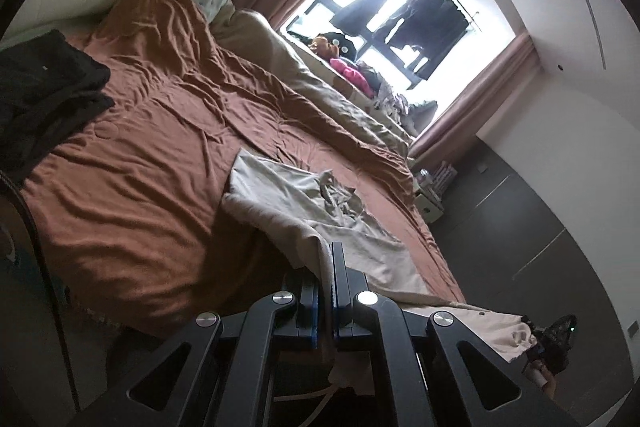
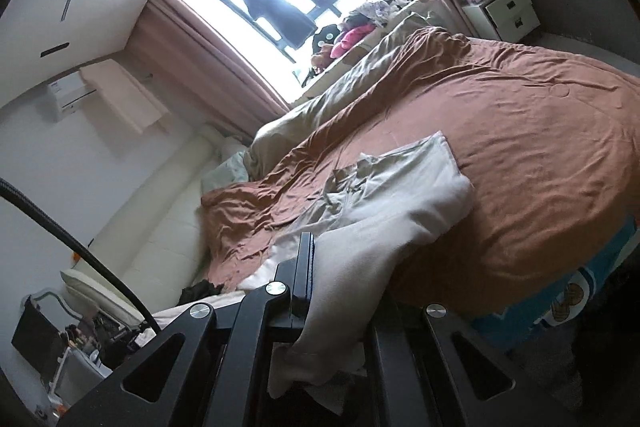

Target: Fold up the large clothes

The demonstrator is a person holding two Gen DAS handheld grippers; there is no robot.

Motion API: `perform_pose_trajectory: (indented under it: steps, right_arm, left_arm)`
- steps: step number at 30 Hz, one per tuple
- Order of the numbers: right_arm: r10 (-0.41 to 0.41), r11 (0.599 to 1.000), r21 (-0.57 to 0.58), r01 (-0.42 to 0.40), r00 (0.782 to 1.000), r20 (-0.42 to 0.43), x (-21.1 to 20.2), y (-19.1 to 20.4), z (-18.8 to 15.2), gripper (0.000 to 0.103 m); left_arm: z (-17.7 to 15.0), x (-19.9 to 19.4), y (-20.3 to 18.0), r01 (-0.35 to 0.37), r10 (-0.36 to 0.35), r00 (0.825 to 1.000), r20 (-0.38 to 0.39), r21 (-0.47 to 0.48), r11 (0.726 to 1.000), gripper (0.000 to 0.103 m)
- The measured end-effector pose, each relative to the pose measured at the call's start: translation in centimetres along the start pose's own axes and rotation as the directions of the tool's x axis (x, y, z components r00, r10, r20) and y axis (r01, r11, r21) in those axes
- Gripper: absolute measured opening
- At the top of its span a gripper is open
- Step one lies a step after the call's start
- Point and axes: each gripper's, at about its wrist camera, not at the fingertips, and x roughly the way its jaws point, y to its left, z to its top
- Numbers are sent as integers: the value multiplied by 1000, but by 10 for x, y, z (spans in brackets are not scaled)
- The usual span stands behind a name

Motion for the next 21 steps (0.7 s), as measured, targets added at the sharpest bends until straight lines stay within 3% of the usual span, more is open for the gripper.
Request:
perform_pose_trajectory:
  steps: [6,21]
  right_arm:
    - [-24,1000,7,24,999,29,20,-3,20,1]
    - [-72,997,-20,75,992,99,103,8,84,1]
  left_arm:
    - [16,12,-6,-4,4,1000,11,4,1000,4]
    - [116,97,-37,-23,21,998,63,34,999,4]
